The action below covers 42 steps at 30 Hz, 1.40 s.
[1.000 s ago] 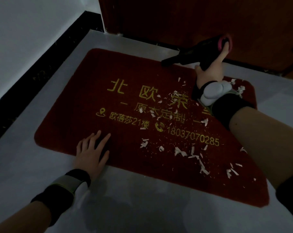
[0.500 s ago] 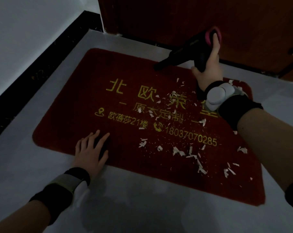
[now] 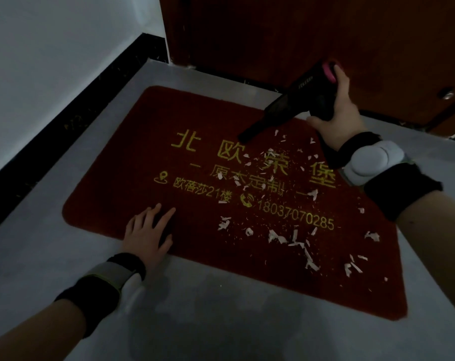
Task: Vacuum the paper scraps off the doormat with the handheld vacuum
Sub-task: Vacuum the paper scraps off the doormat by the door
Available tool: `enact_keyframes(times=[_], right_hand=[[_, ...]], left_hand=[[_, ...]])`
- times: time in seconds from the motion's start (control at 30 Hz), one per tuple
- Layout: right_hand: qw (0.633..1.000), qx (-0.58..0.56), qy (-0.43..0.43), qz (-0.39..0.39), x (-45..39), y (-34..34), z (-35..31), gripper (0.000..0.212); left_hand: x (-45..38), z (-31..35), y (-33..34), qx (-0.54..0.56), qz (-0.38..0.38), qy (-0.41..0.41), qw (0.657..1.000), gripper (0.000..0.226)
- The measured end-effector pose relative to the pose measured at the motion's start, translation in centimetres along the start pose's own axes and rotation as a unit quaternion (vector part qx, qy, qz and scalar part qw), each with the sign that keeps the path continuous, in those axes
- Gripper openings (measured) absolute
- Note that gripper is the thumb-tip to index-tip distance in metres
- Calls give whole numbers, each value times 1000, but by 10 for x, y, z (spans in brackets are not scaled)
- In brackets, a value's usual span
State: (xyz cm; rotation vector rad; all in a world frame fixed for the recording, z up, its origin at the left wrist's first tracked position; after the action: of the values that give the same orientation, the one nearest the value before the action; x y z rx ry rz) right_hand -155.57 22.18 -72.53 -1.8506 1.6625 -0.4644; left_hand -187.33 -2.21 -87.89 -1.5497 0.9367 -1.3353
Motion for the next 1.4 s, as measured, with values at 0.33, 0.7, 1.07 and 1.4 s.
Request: enact_keyframes(times=[0.33, 0.7, 1.07, 1.4], right_hand=[[983, 101, 74, 131, -4, 25, 5, 87], [992, 38, 57, 105, -6, 17, 0, 88], [991, -70, 37, -109, 33, 7, 1, 88], [983, -85, 40, -156, 50, 17, 6, 85]], left_hand=[[0, -5, -4, -12, -18, 21, 1000, 65], [0, -6, -4, -18, -20, 23, 999, 65], [0, -7, 1, -19, -14, 19, 1000, 69], [-1, -8, 4, -20, -16, 29, 999, 65]])
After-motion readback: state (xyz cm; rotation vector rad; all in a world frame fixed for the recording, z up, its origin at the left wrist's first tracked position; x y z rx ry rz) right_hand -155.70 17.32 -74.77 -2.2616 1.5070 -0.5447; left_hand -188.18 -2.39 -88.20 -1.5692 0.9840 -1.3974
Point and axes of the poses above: each hand's wrist, its own x-axis away from the middle knuckle, its own y-axis out of the palm, z = x × y, the point moved 1 cm from there along -x, towards the middle knuckle, and after that the axes turned 12 degrees about -x, right-handed, at the moved point
